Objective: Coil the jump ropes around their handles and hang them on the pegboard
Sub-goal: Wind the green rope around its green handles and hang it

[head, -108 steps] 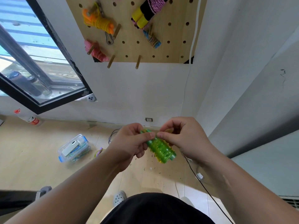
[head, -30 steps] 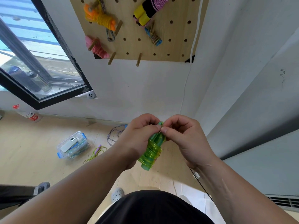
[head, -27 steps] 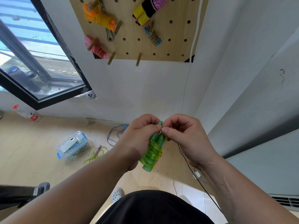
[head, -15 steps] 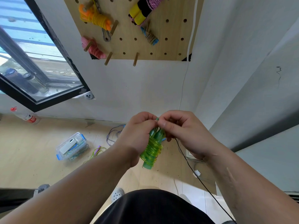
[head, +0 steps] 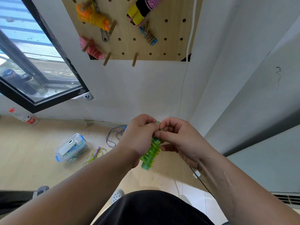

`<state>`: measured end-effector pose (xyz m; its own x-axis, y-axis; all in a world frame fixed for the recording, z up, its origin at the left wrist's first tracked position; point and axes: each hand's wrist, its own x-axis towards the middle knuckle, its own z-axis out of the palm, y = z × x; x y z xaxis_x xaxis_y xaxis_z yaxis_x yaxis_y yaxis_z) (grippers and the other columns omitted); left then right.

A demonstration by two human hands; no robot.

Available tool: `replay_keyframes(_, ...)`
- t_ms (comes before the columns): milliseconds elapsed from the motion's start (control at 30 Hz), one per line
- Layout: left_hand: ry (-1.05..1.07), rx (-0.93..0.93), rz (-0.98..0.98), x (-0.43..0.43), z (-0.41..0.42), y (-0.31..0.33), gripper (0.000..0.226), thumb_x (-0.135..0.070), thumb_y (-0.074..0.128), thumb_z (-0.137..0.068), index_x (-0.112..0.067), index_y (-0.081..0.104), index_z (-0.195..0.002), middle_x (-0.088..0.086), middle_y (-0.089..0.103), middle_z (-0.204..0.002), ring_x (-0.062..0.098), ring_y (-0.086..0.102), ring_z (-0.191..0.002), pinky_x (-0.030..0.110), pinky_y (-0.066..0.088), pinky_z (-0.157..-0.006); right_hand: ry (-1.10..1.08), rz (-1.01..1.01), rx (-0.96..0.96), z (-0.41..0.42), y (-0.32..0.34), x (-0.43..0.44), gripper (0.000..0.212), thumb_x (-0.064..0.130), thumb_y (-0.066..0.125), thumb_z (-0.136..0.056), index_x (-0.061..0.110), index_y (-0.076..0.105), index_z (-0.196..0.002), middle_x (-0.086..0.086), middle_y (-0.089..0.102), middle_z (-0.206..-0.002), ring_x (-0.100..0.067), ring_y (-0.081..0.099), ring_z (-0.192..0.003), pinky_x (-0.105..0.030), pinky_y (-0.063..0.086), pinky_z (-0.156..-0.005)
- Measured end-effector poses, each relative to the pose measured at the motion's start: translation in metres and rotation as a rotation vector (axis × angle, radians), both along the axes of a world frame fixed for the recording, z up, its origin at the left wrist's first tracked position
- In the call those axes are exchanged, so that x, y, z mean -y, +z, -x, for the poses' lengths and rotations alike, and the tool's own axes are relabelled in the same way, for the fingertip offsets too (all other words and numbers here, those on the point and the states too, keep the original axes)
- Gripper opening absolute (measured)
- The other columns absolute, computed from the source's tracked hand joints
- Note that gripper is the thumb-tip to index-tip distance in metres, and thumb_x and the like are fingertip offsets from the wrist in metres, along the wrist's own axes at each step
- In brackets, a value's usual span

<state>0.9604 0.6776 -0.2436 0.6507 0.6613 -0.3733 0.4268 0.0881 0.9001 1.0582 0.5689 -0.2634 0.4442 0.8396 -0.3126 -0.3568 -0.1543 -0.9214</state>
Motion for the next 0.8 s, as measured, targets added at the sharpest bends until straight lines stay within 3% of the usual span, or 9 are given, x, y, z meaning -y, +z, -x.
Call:
replay_keyframes(167,-0.009,0.013,-0.115,-0.001,-0.003,0.003,0.009,-0.011,0.058,-0.095,-0.015,0.063,-0.089,0.003,0.064,-0.079,0.017,0.058,-0.071,0.032,0.049,-0.062,-0.050,0.027,-0.007,0.002,0.000,-0.001,0.017,0.004,0.081,-0.080,0.009,0.071,-0.093,-0.007,0.060,-0.078,-0.017,0.061,-0.071,-0.030,0.054,-0.060)
replay_keyframes(333,-0.006,0.050,-0.163,-0.001,-0.006,0.006,0.010,-0.013,0.057,-0.096,-0.016,0.063,-0.090,0.006,0.064,-0.083,0.018,0.060,-0.075,0.038,0.053,-0.066,-0.177,0.011,0.076,0.008,-0.004,-0.005,0.015,0.012,0.083,-0.080,0.017,0.071,-0.087,-0.007,0.062,-0.076,-0.021,0.064,-0.074,-0.034,0.056,-0.066)
replay_keyframes(467,0.032,0.091,-0.111,-0.002,-0.008,0.004,0.013,-0.013,0.058,-0.096,-0.017,0.063,-0.085,0.003,0.062,-0.080,0.020,0.060,-0.076,0.041,0.053,-0.068,-0.235,-0.019,0.080,0.009,-0.007,-0.005,0.016,0.014,0.083,-0.081,0.013,0.068,-0.088,-0.010,0.061,-0.077,-0.024,0.061,-0.073,-0.036,0.057,-0.067)
replay_keyframes(600,0.024,0.114,-0.076,-0.003,-0.007,0.002,0.017,-0.011,0.057,-0.096,-0.019,0.063,-0.082,0.002,0.062,-0.077,0.021,0.059,-0.077,0.042,0.052,-0.069,-0.196,-0.018,0.154,0.008,-0.003,-0.002,0.015,0.016,0.079,-0.085,0.006,0.070,-0.093,-0.023,0.067,-0.085,-0.024,0.064,-0.074,-0.033,0.058,-0.067)
replay_keyframes(800,-0.013,0.118,-0.090,-0.004,-0.006,0.005,0.016,-0.010,0.054,-0.098,-0.016,0.061,-0.084,0.000,0.060,-0.075,0.008,0.058,-0.065,0.025,0.049,-0.056,-0.023,0.012,0.277,-0.002,-0.001,-0.002,0.010,0.016,0.079,-0.086,0.010,0.074,-0.092,-0.010,0.065,-0.078,-0.020,0.064,-0.074,-0.034,0.057,-0.066)
